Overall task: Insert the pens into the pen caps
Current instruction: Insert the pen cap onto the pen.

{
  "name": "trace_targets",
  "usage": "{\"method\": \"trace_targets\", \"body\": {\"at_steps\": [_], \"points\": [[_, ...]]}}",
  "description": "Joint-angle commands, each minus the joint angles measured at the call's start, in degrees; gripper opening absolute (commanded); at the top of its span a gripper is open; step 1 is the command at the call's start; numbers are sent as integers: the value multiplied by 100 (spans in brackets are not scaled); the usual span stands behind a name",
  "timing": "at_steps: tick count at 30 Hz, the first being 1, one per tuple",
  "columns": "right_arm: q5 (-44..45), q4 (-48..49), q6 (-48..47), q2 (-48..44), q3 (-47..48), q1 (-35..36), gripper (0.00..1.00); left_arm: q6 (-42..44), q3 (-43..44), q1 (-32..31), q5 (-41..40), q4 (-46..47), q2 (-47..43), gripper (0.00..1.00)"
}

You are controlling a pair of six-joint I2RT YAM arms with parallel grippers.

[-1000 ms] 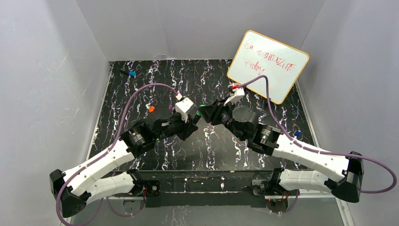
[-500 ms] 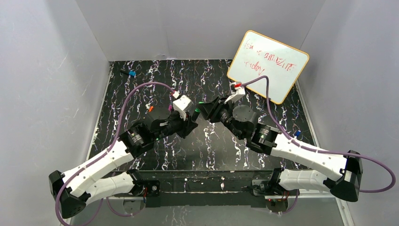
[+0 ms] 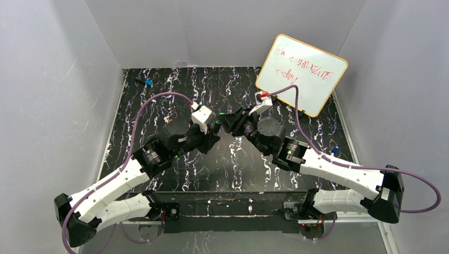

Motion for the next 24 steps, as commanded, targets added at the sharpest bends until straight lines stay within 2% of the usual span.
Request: {"method": "trace_targets", "body": {"at_steps": [1,4,7,13,17,24], "points": [[-630,-670,-173,233,25,279,1,181,274,30,-133,1010,-269,0],[-672,-720,-278,284,127,288,3,223,274,30,-81,1030,-213,0],[-693,-744,-398,350,260,281,17,278,263,26,60,1038,-99,0],[-699,-687,-654,519,529,287,34,423,137,30,515,1133,18,0],[-643,-629,-830,638,711,288,50,484,57,30,826,1189,84,0],[-449,-566,-1143,822,1048,277,68,552,-320,25,1055,1502,-43,0]]}}
